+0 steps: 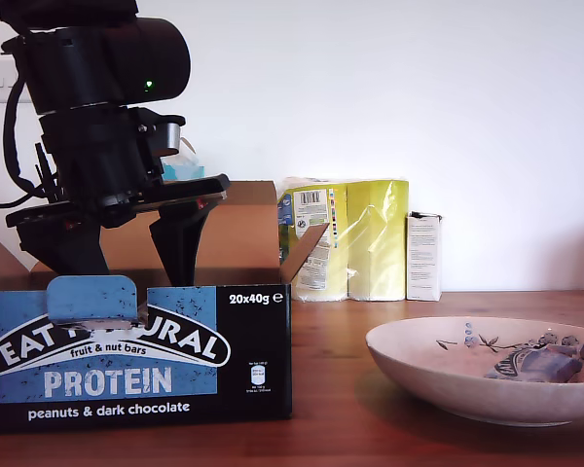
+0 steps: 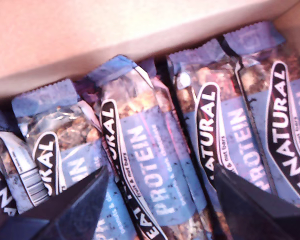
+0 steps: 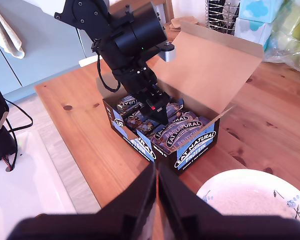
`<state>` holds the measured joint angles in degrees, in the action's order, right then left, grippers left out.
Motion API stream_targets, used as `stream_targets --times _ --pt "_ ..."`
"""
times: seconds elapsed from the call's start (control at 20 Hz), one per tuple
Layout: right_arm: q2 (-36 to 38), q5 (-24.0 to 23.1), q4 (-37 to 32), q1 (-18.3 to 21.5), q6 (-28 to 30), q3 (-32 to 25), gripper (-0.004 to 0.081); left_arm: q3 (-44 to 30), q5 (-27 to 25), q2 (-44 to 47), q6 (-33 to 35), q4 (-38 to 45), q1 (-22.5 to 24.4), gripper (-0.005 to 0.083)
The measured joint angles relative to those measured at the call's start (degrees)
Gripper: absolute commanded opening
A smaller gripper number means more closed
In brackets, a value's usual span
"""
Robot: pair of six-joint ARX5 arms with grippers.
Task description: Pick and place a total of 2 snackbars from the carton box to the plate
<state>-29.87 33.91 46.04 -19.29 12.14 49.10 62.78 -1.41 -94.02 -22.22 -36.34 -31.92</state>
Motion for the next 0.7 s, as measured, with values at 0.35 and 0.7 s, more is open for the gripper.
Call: stream_targets --times 0.35,0.7 --pt "0.0 0.0 -0.02 0.0 0.02 0.0 -0.0013 0.83 1.09 -2.19 0.02 1.16 0.07 0.06" --pt "0.0 0.0 -0.02 0.0 0.07 0.0 -0.0013 1.64 0.68 -2.84 0.07 -0.37 0.09 0.0557"
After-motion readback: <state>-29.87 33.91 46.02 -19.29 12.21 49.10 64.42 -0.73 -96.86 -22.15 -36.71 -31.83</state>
